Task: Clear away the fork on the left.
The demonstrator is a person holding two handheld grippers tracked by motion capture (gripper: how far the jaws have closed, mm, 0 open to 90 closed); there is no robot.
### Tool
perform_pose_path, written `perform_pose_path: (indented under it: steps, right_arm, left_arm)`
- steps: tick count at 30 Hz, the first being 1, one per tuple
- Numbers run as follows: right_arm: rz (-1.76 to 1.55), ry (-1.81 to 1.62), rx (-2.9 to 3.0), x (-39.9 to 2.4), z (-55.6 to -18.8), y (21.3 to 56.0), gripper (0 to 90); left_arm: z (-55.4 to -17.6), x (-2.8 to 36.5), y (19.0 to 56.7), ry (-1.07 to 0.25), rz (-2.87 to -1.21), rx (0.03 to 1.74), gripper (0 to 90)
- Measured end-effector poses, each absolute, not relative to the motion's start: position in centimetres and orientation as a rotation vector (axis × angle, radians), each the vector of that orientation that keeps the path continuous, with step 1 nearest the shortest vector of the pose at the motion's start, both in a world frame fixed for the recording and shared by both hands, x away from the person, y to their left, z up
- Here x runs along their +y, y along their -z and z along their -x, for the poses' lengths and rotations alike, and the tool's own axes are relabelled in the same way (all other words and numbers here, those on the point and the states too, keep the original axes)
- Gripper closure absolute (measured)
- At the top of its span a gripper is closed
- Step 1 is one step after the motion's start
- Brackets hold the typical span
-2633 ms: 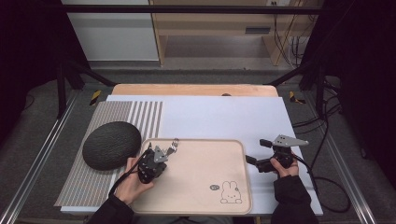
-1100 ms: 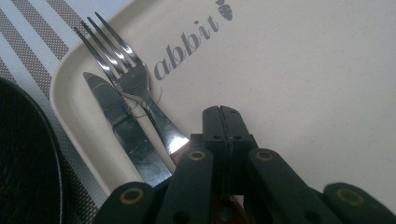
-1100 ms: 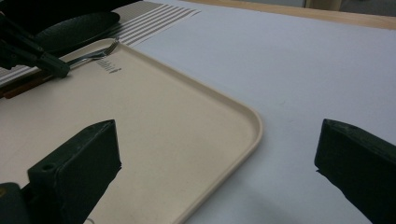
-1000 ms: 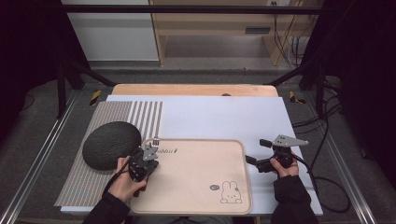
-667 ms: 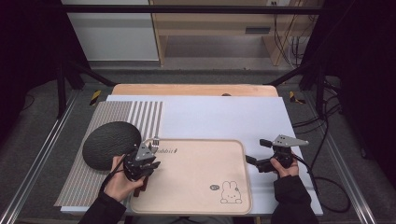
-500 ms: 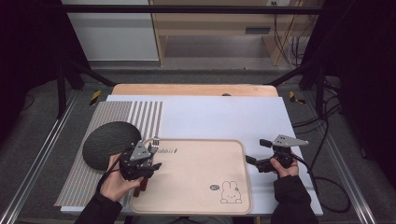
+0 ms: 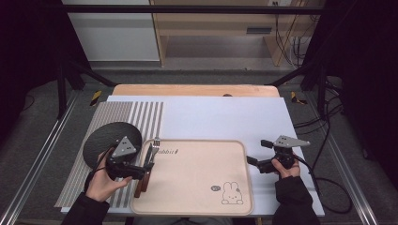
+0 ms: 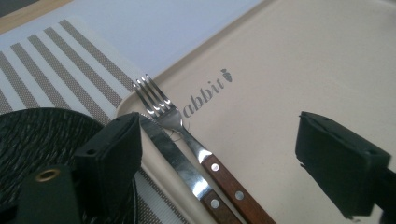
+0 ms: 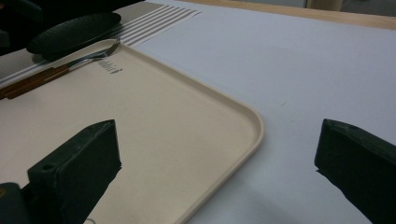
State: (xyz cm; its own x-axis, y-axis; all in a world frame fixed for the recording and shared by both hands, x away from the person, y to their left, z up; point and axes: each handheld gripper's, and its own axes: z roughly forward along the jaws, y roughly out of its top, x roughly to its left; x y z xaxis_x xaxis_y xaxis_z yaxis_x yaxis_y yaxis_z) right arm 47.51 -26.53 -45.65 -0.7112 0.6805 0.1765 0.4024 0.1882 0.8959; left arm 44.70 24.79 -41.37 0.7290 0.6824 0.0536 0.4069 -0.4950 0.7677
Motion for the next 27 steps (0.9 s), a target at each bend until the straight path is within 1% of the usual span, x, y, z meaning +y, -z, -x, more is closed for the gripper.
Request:
perform_pose_path:
  steps: [3,8,13,20,27]
  right_arm:
    - [-1.033,-1.531,2.204,-26.5,-47.5,45.7,0.4]
    - [-1.036,-1.531,2.205,-26.5,-47.5,45.7,0.3]
    - [-1.037,-1.538,2.201,-26.6,-47.5,45.6,0.3]
    - [-1.036,-1.537,2.198,-26.6,-47.4,45.6,0.3]
    - [-1.033,-1.537,2.197,-26.6,-47.5,45.6,0.3]
  left_arm:
    - [-44.7,25.6,41.2,-0.448,-2.157,0.826,9.1]
    - [-44.4,26.8,40.9,-0.444,-2.168,0.799,8.0]
    - [-44.2,27.7,40.3,-0.438,-2.198,0.744,5.0]
    - [-44.0,28.6,39.7,-0.458,-2.223,0.728,4.9]
    - [-43.9,29.7,39.6,-0.506,-2.308,0.704,4.9]
